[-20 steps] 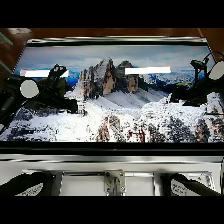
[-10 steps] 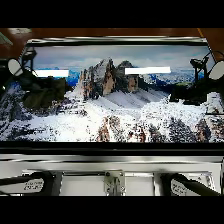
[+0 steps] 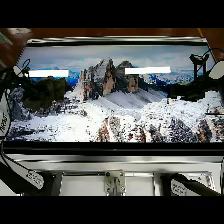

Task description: Fold the shirts.

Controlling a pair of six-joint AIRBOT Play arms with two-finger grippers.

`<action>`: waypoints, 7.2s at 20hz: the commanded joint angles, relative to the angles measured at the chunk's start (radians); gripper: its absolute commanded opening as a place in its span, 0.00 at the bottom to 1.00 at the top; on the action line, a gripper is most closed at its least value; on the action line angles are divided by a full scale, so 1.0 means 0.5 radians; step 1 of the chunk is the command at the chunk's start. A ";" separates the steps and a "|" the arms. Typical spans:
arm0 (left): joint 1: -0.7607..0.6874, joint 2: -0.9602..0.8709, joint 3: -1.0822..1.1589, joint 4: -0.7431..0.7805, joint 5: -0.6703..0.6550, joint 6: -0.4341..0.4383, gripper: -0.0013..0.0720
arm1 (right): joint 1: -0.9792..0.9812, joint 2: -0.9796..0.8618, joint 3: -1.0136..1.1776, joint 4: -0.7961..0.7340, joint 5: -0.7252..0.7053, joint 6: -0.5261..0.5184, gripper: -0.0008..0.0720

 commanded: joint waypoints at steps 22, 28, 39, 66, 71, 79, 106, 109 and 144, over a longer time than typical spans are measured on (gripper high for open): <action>-1.411 1.762 0.050 -0.080 0.120 0.048 0.07 | 0.002 0.600 0.248 0.143 -0.093 -0.201 0.96; -1.968 1.506 -0.683 -0.085 0.497 -0.226 0.07 | 0.002 0.655 0.094 -0.026 0.380 -0.192 0.96; -1.504 1.060 -0.900 -0.812 0.298 -0.011 0.95 | -0.010 0.419 -0.848 0.265 0.064 -0.400 0.96; -1.185 1.173 -2.097 -1.498 0.895 0.542 0.07 | 0.323 -0.647 -0.850 0.923 -0.306 -0.618 0.74; -1.125 1.308 -1.856 -1.124 0.761 0.475 0.07 | 0.283 -0.465 -0.832 0.810 -0.343 -0.637 0.10; -0.982 1.957 -0.456 0.019 0.332 0.193 0.07 | 0.147 0.552 0.131 -0.024 -0.301 -0.752 0.10; -0.981 1.646 -0.855 0.432 -0.002 -0.009 0.07 | 0.147 0.383 -0.697 -0.117 -0.279 -0.220 0.10; -0.918 1.218 -0.795 0.422 0.220 -0.108 0.07 | 0.147 0.050 -0.638 -0.076 -0.969 -0.102 0.10; -0.282 1.295 -2.540 -1.534 0.478 0.678 0.94 | -0.774 -0.279 -0.655 0.495 0.037 -0.562 0.82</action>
